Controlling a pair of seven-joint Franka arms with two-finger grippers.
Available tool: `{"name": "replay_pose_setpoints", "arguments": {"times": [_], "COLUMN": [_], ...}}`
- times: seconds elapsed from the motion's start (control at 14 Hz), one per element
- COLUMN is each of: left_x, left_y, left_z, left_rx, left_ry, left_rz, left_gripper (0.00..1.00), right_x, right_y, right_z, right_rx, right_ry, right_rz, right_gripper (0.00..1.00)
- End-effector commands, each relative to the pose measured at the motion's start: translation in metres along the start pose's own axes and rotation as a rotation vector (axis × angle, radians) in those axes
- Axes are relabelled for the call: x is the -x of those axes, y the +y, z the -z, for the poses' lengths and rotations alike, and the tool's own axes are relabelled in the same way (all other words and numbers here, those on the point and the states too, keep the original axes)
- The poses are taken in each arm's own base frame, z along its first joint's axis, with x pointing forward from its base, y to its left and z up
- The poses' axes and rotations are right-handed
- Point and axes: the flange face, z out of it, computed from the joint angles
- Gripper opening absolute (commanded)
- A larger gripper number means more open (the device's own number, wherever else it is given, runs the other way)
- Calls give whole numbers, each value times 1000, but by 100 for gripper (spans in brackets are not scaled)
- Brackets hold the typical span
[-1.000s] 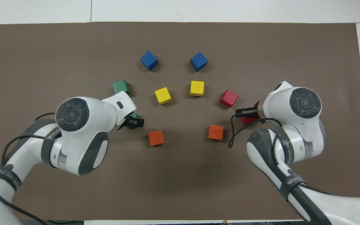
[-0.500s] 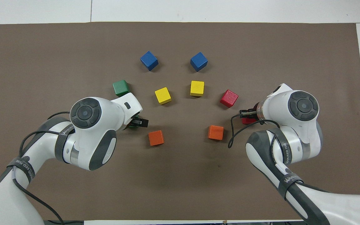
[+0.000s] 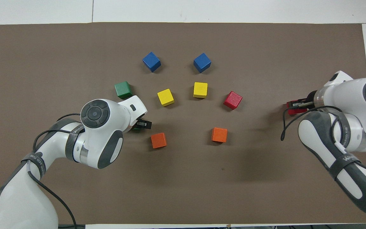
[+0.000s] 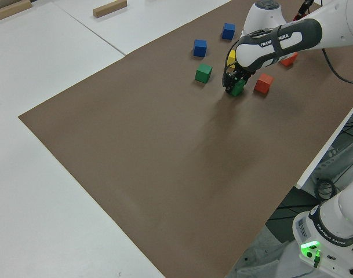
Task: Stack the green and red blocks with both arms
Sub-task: 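Carry green outward with the left gripper while the right gripper carries red outward, then set green down with the left gripper while the right gripper reaches other red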
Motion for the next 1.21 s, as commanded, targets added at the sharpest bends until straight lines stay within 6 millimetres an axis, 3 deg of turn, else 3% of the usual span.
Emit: {"name": "replay_pose_setpoints", "arguments": {"times": [0.0, 0.21, 0.29, 0.5, 0.64, 0.79, 0.93, 1.0, 1.07, 1.14], "left_x": [2, -3, -9, -19, -14, -3, 14, 22, 31, 37], "left_y": [0, -10, -22, -88, -149, -218, -280, -299, -316, -335], "left_z": [1, 10, 18, 59, 69, 70, 72, 70, 65, 62], "left_rx": [-2, -1, -3, -5, -7, -9, -11, -10, -10, -15], "left_ry": [-12, -8, -12, -14, -25, -18, -15, -17, -20, -8], "left_rz": [0, 22, 41, 132, 163, 129, 104, 108, 130, 147], "left_gripper": [0, 0, 0, 0, 0, 0, 0, 0, 0, 0], "right_x": [-2, -2, -1, -1, 0, 1, 6, 8, 8, 0], "right_y": [11, 15, 19, 20, 21, 20, 37, 46, 49, 50], "right_z": [-1, -9, -14, -19, -19, -20, -18, -14, -2, 24], "right_rx": [4, 6, 8, 8, 8, 6, 7, 7, 3, -2], "right_ry": [6, 10, 17, 14, 13, 7, -2, -11, -26, -47], "right_rz": [12, 13, 12, 11, 8, 8, -15, -20, -20, -22], "right_gripper": [0, 0, 0, 0, 0, 99, 100, 100, 100, 100]}}
